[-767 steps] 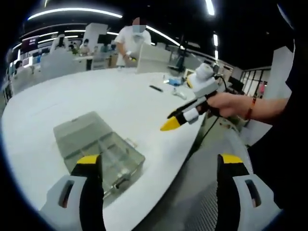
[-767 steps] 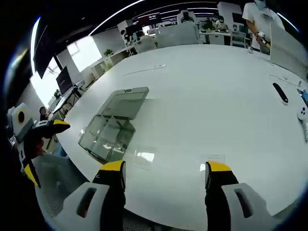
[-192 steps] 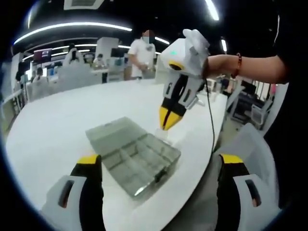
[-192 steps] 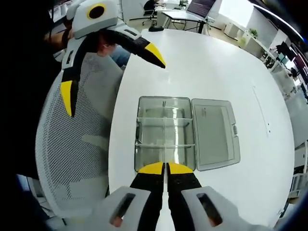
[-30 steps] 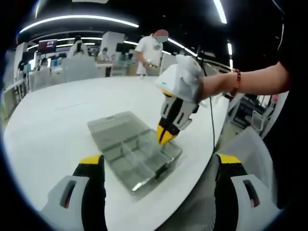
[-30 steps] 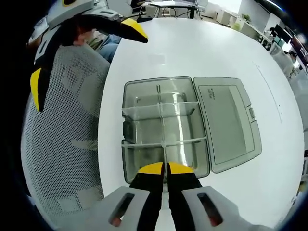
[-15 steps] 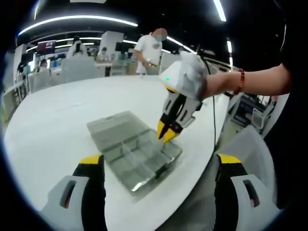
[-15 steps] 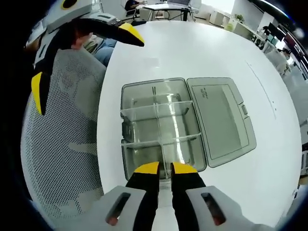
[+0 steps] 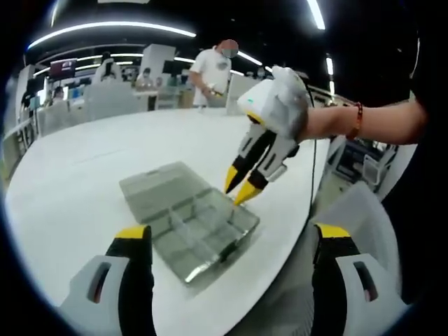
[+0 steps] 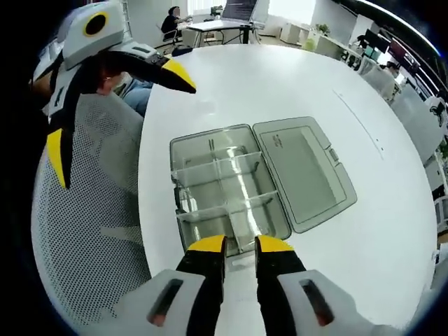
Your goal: Insert the divider into the dual guide fixture by aligning both edges with the guide slots and pushing it downward to the bottom, including one-sided entry, uneven engagement, binding, and posture correction.
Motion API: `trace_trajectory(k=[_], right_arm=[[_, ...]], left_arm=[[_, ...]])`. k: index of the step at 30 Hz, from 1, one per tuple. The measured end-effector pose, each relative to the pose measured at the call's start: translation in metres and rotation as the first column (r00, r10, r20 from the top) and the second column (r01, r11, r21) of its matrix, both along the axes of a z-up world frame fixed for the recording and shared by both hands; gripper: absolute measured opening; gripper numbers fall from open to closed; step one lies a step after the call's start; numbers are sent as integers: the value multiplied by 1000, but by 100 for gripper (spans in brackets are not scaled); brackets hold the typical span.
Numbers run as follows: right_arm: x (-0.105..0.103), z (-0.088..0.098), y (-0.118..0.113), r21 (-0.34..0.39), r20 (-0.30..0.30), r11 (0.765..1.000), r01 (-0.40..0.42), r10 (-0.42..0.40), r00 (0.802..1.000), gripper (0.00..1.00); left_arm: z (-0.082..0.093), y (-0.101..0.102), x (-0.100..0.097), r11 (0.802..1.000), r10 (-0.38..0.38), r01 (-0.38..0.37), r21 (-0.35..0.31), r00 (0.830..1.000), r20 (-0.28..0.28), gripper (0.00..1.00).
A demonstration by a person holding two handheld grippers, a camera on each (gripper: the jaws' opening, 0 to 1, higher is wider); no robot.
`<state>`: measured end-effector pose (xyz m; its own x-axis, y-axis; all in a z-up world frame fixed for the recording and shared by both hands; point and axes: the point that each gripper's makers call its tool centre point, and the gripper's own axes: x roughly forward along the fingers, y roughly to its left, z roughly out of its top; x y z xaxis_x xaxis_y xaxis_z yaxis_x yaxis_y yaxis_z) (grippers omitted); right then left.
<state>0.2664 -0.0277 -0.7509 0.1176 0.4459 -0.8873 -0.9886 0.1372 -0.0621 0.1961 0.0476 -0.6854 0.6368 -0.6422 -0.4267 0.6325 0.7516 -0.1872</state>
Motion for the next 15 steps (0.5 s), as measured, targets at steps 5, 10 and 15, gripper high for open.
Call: trace_trajectory(k=[5,10,15], right_arm=[[-1,2,-5,14,-3,1000,24,-24,1000,13],[-5,2,-10,29,-6,998,58,-57,998,15],[-3,5,-16,56,5,993,108,-108,994,16]], left_arm=[[1,-3,-1,1000,-7,7,4,1000,0,94],[3,-11,-2,1000,-17,17,-10,1000,-3,94],[5,-16,-3,1000,-24,24,-10,1000,5,93]])
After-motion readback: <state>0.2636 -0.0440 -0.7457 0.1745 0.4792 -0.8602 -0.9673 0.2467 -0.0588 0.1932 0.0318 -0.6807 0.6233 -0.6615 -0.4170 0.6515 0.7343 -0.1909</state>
